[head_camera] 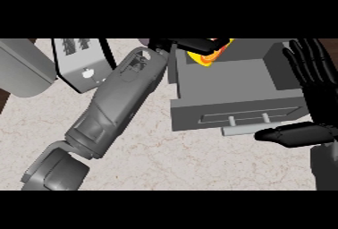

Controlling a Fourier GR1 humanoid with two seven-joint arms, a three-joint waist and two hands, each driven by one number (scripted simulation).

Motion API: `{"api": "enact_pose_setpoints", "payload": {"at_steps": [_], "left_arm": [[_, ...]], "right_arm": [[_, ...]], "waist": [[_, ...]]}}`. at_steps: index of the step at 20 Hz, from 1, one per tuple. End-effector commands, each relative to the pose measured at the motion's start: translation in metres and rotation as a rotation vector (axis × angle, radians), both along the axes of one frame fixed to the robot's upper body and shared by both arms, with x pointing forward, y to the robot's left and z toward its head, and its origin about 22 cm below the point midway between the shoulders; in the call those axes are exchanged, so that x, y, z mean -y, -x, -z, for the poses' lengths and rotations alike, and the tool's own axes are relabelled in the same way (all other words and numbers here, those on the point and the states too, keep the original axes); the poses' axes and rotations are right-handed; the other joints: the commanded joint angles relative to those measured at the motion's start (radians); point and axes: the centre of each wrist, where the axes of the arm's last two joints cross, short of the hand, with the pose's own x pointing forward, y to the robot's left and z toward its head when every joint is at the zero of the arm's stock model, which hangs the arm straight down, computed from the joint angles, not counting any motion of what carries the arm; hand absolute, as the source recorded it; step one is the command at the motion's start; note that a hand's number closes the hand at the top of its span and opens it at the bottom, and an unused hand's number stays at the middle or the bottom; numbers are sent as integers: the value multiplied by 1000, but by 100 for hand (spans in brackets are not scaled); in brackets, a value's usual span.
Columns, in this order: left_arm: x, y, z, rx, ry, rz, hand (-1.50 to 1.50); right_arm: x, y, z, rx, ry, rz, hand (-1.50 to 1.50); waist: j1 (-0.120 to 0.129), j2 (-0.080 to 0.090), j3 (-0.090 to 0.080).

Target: Pick up the cup, place it into the drawer and close the drawer

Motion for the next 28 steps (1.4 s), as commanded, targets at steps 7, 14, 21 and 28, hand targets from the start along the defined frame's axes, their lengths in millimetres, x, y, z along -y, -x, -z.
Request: {"api": "enact_pose_setpoints", "payload": {"at_steps": [7,14,21,28], "left_arm": [[-8,1,38,-161,-162,55,150],[-3,4,33,-115,-45,62,-150],[-3,8,30,-24,201,133,-150],[-10,5,37,13,279,28,-150]], "right_arm": [[-9,-11,-9,34,17,-96,-150],[-29,-15,-17,44,2,-249,-150],[-59,-17,-8,-15,15,-598,150],[-48,-5,-8,-198,463,-646,150]], "waist": [[-92,26,1],[-137,32,0],[-113,27,-1],[-44,5,-3]]}}
